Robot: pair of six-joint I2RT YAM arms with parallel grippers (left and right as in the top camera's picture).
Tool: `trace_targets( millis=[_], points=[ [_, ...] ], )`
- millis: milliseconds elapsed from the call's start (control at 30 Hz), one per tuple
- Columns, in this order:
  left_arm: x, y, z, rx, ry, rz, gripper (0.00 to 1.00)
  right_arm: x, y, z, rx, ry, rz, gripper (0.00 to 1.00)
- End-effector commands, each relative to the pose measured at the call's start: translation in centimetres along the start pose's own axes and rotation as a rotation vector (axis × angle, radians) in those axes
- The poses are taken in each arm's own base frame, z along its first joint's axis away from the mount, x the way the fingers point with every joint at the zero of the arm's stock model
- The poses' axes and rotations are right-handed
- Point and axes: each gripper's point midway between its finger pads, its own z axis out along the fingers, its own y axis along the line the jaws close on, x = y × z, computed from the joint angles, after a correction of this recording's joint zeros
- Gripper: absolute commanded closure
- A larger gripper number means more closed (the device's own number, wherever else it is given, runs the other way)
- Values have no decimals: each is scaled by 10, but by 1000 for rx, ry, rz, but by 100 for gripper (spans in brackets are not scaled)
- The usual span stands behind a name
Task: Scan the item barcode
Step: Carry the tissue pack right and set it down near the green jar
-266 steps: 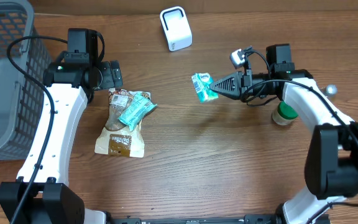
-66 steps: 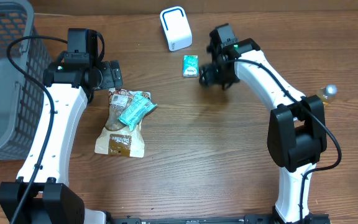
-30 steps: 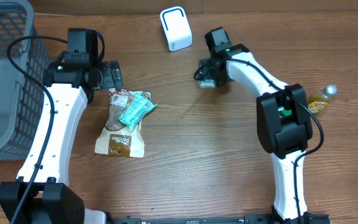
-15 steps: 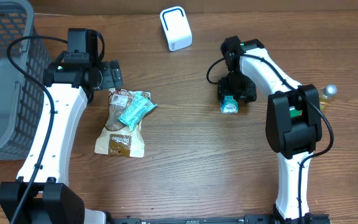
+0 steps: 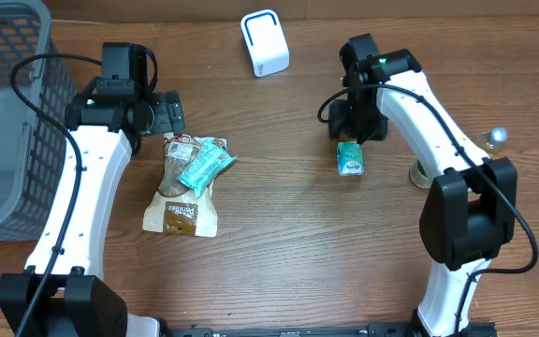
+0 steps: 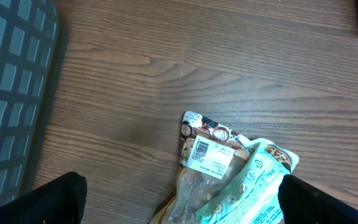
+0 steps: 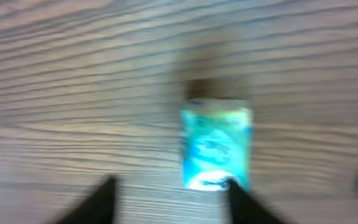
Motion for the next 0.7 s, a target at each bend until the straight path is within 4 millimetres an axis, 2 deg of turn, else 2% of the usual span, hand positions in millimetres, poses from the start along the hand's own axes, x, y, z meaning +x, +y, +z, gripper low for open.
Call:
trace_targets(
  millis=[0,67,367,500,667],
  points=[
    [-5,4,-4,-12,-20,5,0,4,32,9,-140,40,-17,79],
    [-5,4,-4,-12,-20,5,0,4,41,14,-142,36,-34,86],
    [-5,4,-4,-12,-20,5,0,7,57,44,-127,-11,-94,85],
    [-5,4,-4,-12,-20,5,0,13,51,60,-113,-6,-91,82],
    [-5,4,-4,-12,-20,5,1,15,18,74,46,-23,-81,81]
  ],
)
